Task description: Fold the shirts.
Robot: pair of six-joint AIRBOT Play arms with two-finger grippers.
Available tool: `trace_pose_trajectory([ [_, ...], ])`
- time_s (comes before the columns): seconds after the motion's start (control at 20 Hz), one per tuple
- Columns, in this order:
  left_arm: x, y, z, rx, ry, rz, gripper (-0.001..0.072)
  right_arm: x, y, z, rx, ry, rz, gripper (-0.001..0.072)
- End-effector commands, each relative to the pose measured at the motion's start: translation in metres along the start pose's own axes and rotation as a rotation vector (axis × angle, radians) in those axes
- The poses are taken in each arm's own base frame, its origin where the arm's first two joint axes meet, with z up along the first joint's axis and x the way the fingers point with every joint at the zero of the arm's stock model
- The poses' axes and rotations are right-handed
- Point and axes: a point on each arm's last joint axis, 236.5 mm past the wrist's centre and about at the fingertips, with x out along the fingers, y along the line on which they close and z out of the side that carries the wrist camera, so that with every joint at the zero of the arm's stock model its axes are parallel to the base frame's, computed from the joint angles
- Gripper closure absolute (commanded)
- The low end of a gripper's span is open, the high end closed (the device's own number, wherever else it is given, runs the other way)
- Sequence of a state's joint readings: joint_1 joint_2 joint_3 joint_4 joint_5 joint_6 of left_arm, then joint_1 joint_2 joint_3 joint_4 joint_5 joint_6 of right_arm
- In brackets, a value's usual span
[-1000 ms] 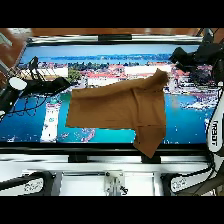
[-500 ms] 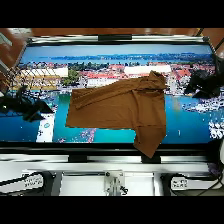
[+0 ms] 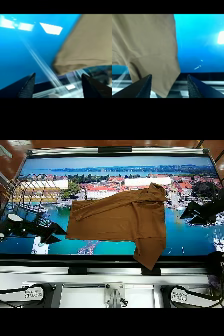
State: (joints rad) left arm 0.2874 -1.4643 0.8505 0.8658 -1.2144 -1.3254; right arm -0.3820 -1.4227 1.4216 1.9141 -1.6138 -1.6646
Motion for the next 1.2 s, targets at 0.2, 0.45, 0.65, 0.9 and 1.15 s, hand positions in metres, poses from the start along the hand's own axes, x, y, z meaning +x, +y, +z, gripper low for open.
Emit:
trace_pose_trajectory([
  [0.2,0.033,-0.023,0.018,0.010,-0.065,-0.027,0.0254,0.006,-0.007,-0.007,0.001,0.022,-0.019,0.0161],
  [0.45,0.028,-0.025,0.008,-0.014,-0.011,-0.049,0.0673,0.080,-0.019,-0.062,0.077,0.204,0.016,0.0047],
  [0.65,0.014,-0.036,0.011,0.036,-0.024,-0.065,0.0673,0.123,-0.020,-0.076,0.080,0.200,0.015,0.0051],
  [0.9,0.000,-0.046,0.019,0.076,-0.065,-0.072,0.0674,0.142,-0.003,-0.038,-0.001,0.042,-0.013,0.0120],
  [1.15,-0.011,-0.058,0.030,0.153,-0.100,-0.076,0.0674,0.162,0.016,-0.046,-0.047,0.091,-0.021,0.0594],
])
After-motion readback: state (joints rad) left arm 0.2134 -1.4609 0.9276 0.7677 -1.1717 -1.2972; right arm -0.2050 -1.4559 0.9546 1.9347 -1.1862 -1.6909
